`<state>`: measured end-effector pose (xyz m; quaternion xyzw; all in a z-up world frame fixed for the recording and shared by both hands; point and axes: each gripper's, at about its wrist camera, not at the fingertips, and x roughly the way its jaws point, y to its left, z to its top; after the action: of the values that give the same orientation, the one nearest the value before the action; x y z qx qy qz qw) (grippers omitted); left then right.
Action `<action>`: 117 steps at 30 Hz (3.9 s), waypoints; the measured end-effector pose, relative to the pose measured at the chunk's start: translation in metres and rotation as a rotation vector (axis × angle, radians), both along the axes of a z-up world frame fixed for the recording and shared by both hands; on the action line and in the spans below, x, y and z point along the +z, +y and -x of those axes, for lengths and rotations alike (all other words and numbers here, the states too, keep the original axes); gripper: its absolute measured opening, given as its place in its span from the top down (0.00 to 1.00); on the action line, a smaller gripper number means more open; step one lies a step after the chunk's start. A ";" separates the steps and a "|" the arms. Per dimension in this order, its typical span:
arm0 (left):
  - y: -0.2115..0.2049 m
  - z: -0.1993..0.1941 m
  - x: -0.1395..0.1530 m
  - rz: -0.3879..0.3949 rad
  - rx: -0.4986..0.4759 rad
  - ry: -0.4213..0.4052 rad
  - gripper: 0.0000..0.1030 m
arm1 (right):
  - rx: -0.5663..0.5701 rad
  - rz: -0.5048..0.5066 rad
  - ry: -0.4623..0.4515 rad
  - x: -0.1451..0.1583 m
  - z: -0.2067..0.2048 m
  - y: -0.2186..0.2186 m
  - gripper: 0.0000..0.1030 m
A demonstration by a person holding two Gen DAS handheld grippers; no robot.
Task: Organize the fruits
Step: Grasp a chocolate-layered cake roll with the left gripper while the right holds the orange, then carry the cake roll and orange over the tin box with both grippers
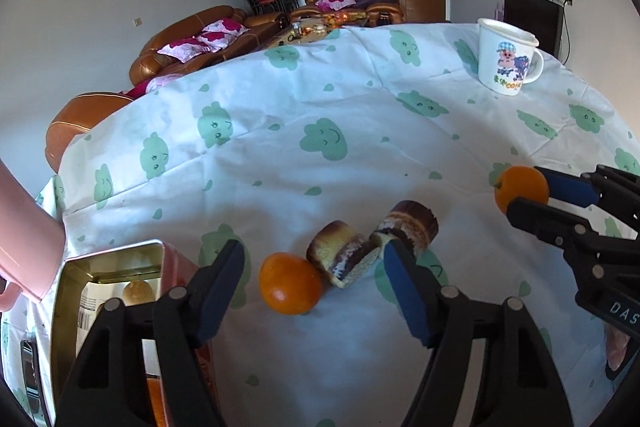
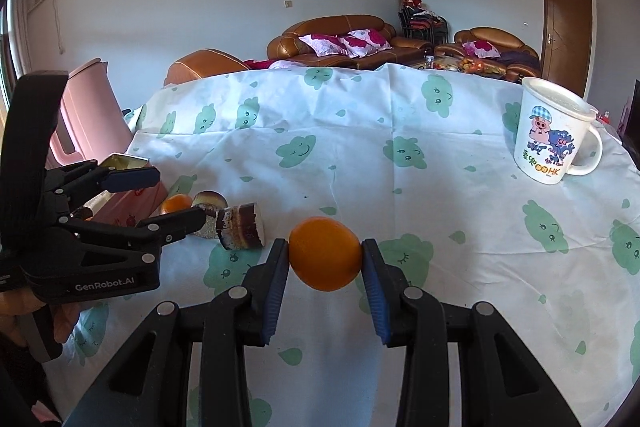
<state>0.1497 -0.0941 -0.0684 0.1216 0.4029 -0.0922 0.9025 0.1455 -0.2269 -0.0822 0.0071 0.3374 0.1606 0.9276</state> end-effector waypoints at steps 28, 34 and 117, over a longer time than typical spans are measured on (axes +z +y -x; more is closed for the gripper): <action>-0.005 0.012 0.001 0.033 -0.034 -0.099 0.69 | -0.008 0.017 -0.015 0.002 0.002 0.002 0.62; 0.000 0.031 0.014 0.102 -0.027 -0.176 0.69 | 0.005 -0.007 -0.048 0.005 0.008 -0.001 0.62; 0.058 0.102 0.026 0.239 0.144 -0.354 0.69 | 0.142 -0.007 -0.190 0.020 0.048 0.058 0.62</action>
<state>0.0477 -0.0360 -0.0419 -0.0009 0.2322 -0.0518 0.9713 0.0978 -0.1685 -0.0620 -0.0290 0.2471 0.2269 0.9416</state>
